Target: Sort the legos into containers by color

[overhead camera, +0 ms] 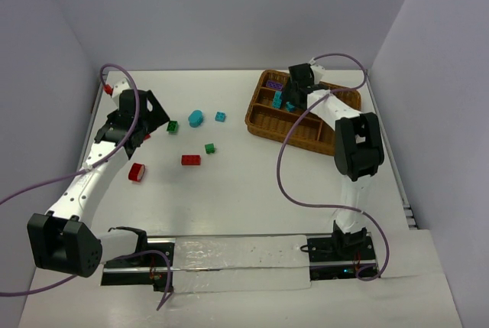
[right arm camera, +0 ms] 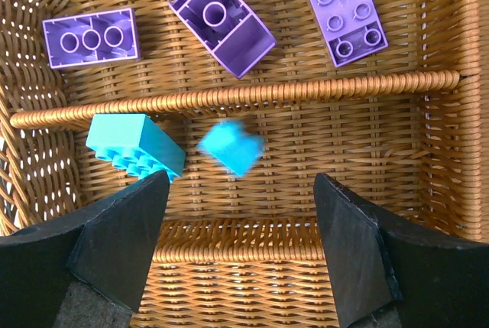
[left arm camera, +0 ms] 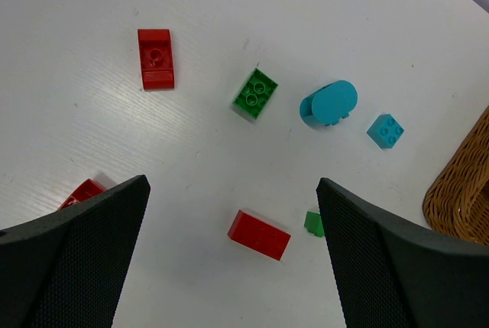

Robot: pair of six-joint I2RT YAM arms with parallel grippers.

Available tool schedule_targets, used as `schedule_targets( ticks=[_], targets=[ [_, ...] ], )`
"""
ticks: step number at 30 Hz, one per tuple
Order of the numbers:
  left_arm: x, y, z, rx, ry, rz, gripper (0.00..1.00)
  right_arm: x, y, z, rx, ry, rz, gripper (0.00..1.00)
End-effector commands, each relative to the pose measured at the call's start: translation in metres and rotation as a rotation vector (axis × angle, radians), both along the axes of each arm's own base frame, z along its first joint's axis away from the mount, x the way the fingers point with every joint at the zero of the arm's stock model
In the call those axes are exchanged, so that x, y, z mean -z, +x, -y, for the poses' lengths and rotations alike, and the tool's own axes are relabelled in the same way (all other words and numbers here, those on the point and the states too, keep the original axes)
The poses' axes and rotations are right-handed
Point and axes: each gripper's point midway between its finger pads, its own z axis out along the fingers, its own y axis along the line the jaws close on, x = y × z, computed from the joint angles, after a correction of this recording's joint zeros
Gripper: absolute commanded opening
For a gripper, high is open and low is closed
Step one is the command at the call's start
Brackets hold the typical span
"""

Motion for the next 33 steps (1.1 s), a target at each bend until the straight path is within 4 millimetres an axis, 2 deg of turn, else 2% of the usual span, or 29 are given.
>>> schedule_targets(
  ticks=[1,4,5,6,7,10,11,13,14,16,19,20,21,23,24,25,28,29,33],
  targets=[
    [-0.013,0.008,0.006,0.020,-0.026,0.035,0.99,-0.055,0.011,-0.003,-0.014,-0.007,0.121,0.84],
    [-0.012,0.012,0.011,0.035,-0.040,0.030,0.99,-0.083,0.002,-0.018,-0.063,-0.005,0.177,0.83],
    [-0.012,0.014,0.012,0.034,-0.041,0.027,0.99,-0.080,0.001,-0.018,-0.071,-0.015,0.171,0.82],
    [-0.011,0.017,0.016,0.046,-0.049,0.019,0.99,-0.095,-0.007,-0.037,-0.115,-0.016,0.197,0.82],
    [-0.010,0.021,0.018,0.052,-0.050,0.011,0.99,-0.101,-0.012,-0.053,-0.154,-0.015,0.207,0.82],
    [-0.007,0.035,0.027,0.061,-0.042,-0.017,0.97,-0.106,-0.025,-0.089,-0.248,-0.028,0.207,0.81],
    [-0.006,0.040,0.032,0.063,-0.038,-0.029,0.97,-0.102,-0.034,-0.116,-0.312,-0.028,0.195,0.81],
    [-0.003,0.050,0.037,0.060,-0.032,-0.050,0.97,-0.104,-0.041,-0.145,-0.391,-0.035,0.189,0.80],
    [-0.003,0.056,0.039,0.057,-0.034,-0.059,0.97,-0.099,-0.046,-0.169,-0.454,-0.046,0.174,0.80],
    [-0.003,0.059,0.040,0.048,-0.035,-0.069,0.97,-0.083,-0.053,-0.199,-0.534,-0.096,0.123,0.79],
    [-0.007,0.057,0.037,0.038,-0.033,-0.063,0.98,-0.064,-0.051,-0.247,-0.655,-0.132,0.073,0.81],
    [-0.009,0.056,0.036,0.035,-0.032,-0.055,0.98,-0.070,-0.049,-0.254,-0.666,-0.132,0.071,0.82],
    [-0.009,0.055,0.036,0.033,-0.031,-0.054,0.98,-0.051,-0.048,-0.256,-0.666,-0.142,0.038,0.82],
    [-0.011,0.052,0.033,0.022,-0.030,-0.048,0.98,-0.050,-0.044,-0.268,-0.654,-0.116,0.023,0.83],
    [-0.011,0.051,0.032,0.022,-0.030,-0.047,0.98,-0.032,-0.043,-0.273,-0.650,-0.112,-0.006,0.83],
    [-0.011,0.050,0.032,0.021,-0.031,-0.046,0.98,-0.033,-0.040,-0.279,-0.631,-0.084,0.003,0.84],
    [-0.011,0.048,0.030,0.016,-0.027,-0.047,0.99,-0.018,-0.031,-0.285,-0.579,-0.064,-0.010,0.84],
    [-0.011,0.047,0.029,0.013,-0.020,-0.048,0.99,-0.006,-0.028,-0.282,-0.546,-0.064,-0.029,0.84],
    [-0.011,0.044,0.026,0.008,-0.012,-0.043,0.99,0.004,-0.020,-0.291,-0.506,-0.019,-0.026,0.84]
  ],
)
